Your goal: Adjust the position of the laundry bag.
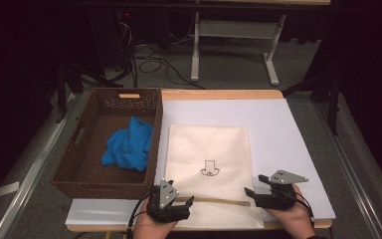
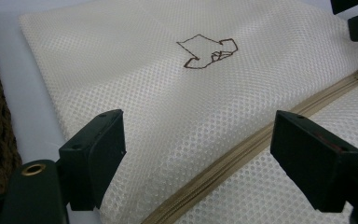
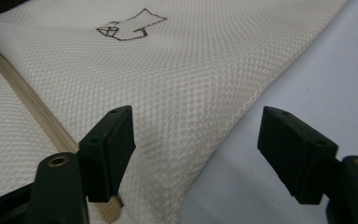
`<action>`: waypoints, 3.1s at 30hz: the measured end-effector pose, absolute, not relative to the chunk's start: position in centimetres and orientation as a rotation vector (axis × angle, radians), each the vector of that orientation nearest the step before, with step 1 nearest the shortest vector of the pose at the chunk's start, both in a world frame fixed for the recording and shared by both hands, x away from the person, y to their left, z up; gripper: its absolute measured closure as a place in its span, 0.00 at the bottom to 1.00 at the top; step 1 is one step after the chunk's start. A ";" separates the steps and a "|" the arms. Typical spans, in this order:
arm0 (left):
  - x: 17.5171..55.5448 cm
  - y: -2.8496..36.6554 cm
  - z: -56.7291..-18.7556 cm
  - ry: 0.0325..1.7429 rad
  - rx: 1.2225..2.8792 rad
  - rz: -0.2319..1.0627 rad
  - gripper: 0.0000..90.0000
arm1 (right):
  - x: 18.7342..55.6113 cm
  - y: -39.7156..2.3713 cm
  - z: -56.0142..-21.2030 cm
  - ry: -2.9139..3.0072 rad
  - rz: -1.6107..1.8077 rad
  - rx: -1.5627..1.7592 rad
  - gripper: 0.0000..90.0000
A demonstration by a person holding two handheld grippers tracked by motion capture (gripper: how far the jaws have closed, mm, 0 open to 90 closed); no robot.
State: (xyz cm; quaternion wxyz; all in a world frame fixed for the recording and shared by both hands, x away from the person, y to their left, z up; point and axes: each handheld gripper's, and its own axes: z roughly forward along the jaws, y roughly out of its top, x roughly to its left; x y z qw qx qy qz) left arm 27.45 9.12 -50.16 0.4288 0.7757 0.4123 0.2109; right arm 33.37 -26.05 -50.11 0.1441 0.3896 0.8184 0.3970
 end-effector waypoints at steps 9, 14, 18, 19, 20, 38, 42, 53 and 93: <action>27.4 9.2 -50.2 1.038 1.934 0.527 0.21 | 34.7 -25.0 -51.1 2.412 1.084 1.148 0.60; 27.5 9.3 -50.1 1.059 1.952 0.498 0.26 | 34.6 -25.2 -51.2 2.396 1.037 1.142 0.81; 27.5 9.1 -50.1 1.070 1.963 0.490 0.30 | 34.6 -26.0 -50.9 2.386 1.046 1.134 0.96; 27.5 9.1 -50.1 1.065 1.969 0.487 0.30 | 34.5 -26.1 -50.9 2.383 1.039 1.137 0.97; 27.5 9.1 -50.1 1.065 1.969 0.487 0.31 | 34.5 -26.1 -50.9 2.383 1.039 1.137 0.97; 28.5 8.6 -51.9 1.171 2.022 0.293 0.48 | 32.7 -31.4 -50.2 2.336 1.060 1.178 0.88; 28.2 8.5 -52.0 1.156 2.010 0.263 0.61 | 32.4 -32.0 -50.5 2.326 1.074 1.237 0.62; 28.4 7.7 -51.7 1.133 2.040 0.300 0.93 | 31.9 -30.9 -50.5 2.379 1.010 1.170 0.97; 30.1 8.2 -49.0 1.061 1.855 0.442 0.45 | 35.6 -34.9 -49.3 2.182 1.155 1.291 0.74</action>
